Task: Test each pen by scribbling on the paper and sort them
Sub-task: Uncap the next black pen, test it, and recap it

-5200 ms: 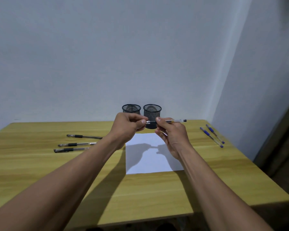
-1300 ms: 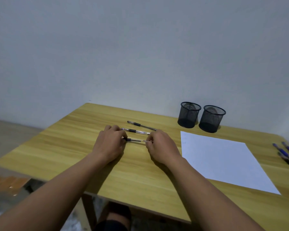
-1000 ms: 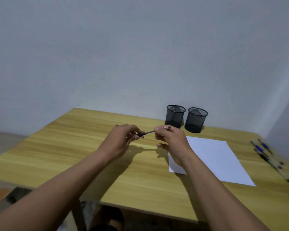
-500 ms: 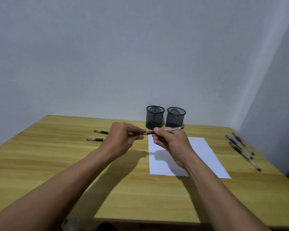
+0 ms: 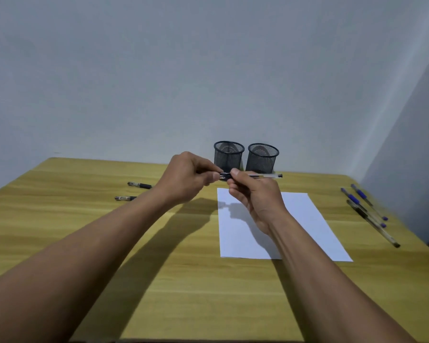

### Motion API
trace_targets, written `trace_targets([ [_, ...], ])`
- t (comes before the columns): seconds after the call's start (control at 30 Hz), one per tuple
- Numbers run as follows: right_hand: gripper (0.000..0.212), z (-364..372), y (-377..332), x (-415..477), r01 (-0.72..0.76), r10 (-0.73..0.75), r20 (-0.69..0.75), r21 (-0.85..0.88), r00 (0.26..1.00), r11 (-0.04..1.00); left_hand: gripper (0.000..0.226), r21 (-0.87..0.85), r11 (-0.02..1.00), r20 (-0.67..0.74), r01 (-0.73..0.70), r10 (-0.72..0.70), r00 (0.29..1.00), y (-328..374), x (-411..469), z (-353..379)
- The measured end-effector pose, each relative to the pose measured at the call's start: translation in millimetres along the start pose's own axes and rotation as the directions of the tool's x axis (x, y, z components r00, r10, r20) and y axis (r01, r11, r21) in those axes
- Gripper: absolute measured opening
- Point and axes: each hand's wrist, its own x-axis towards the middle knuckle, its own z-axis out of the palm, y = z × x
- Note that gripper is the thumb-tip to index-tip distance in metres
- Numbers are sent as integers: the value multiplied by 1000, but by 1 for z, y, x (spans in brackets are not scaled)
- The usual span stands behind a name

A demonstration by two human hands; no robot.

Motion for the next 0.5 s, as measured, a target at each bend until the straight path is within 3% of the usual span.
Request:
trace_targets([
  [0.07,10,-14,-2,7,6,1,-73,84,997,996,9,13,999,-31,49,-48,998,-15,5,-12],
  [0.27,14,-30,24,8,-26,15,-40,-304,999,952,16,179,978,-27,109,-106,994,-46,17,1],
  [0.5,16,-27,44,13,-15,2,-37,-370,999,929,12,266,951,-20,160,-160,987,-66,55,48],
])
